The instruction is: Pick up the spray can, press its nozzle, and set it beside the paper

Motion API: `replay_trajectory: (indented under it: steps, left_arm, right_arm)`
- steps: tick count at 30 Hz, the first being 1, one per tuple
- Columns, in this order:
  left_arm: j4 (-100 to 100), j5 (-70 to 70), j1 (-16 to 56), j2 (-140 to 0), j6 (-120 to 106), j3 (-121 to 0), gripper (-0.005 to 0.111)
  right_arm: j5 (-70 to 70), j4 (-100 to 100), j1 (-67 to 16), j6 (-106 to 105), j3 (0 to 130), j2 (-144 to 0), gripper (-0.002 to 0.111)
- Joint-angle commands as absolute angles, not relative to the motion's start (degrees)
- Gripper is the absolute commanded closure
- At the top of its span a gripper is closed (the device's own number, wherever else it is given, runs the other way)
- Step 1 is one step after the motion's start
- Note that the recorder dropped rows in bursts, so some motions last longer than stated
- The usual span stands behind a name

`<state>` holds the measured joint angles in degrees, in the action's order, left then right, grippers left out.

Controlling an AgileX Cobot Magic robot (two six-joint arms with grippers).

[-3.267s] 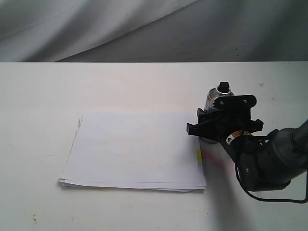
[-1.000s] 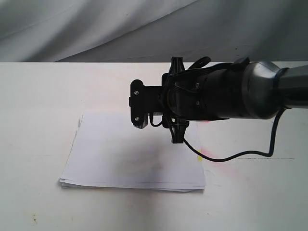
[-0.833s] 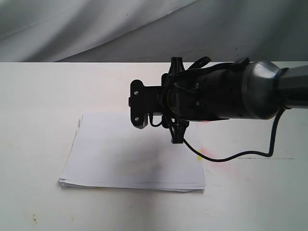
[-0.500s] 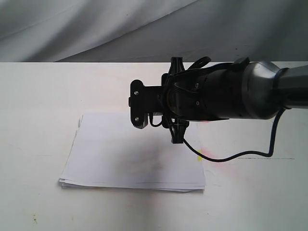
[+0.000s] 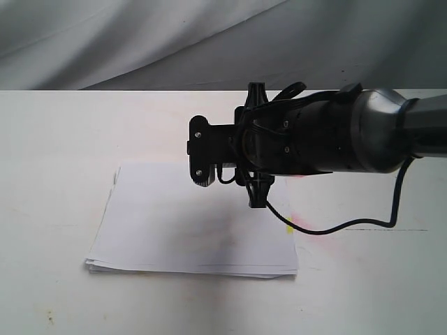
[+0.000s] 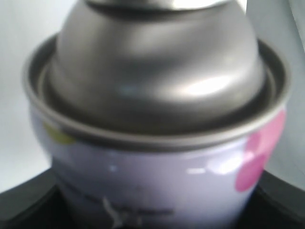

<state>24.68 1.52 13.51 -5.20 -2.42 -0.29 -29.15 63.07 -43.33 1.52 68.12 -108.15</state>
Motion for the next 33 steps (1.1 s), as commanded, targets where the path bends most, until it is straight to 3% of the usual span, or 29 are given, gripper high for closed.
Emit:
replay_trajectory:
  steps: [1,4,13,22,27,33]
  left_arm:
    - [31.2,-1.7,13.6,-5.5,2.8,0.0,0.107]
    - [34.3,2.3,13.6,-9.5,3.0,-3.0,0.107]
    - [25.5,10.6,13.6,-41.5,2.4,-29.9,0.107]
    - [23.3,14.9,13.1,-64.4,-6.5,-53.8,0.107]
    - [34.8,31.2,8.3,-77.0,-19.2,-66.7,0.107]
    - [64.9,55.1,-4.3,-90.4,-42.1,-73.1,0.107]
  right_arm:
    - [-29.0,64.3,-43.6,1.8,68.8,-107.6,0.108]
    - [-29.0,64.3,-43.6,1.8,68.8,-107.6,0.108]
    - [-29.0,64.3,-43.6,1.8,68.8,-107.6,0.108]
    - [-29.0,64.3,-43.6,1.8,68.8,-107.6,0.108]
    - [-29.0,64.3,-43.6,1.8,68.8,-107.6,0.108]
    - [-29.0,64.3,-43.6,1.8,68.8,-107.6,0.108]
